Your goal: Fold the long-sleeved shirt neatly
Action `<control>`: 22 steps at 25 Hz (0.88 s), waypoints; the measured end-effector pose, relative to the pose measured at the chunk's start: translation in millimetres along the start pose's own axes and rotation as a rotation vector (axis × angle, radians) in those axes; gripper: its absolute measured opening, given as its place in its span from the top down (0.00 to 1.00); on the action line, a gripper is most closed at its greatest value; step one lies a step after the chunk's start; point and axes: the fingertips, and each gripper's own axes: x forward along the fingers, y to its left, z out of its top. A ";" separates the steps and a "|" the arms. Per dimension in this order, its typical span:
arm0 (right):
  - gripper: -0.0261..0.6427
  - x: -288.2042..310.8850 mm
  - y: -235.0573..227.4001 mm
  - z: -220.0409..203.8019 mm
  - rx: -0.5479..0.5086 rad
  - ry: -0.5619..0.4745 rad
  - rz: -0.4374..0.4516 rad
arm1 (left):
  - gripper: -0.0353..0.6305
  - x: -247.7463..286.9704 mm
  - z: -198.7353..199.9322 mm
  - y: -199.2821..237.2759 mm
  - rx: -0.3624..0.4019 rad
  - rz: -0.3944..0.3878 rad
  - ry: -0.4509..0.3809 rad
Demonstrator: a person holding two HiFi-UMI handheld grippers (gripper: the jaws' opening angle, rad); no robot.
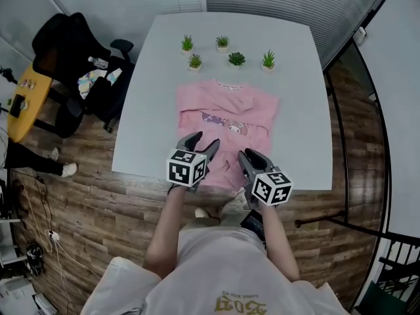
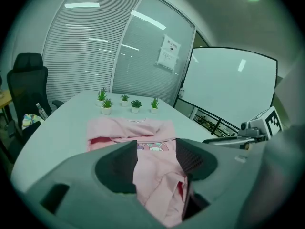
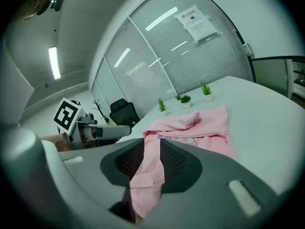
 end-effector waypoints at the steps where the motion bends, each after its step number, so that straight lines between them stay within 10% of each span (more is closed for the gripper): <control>1: 0.80 0.0 2.3 -4.6 0.003 0.005 -0.001 | 0.56 -1.7 -4.7 0.1 0.003 -0.003 0.008; 22: 0.79 2.9 22.4 -91.8 -0.043 0.149 -0.011 | 0.63 -31.6 -118.3 -1.8 0.085 -0.074 0.220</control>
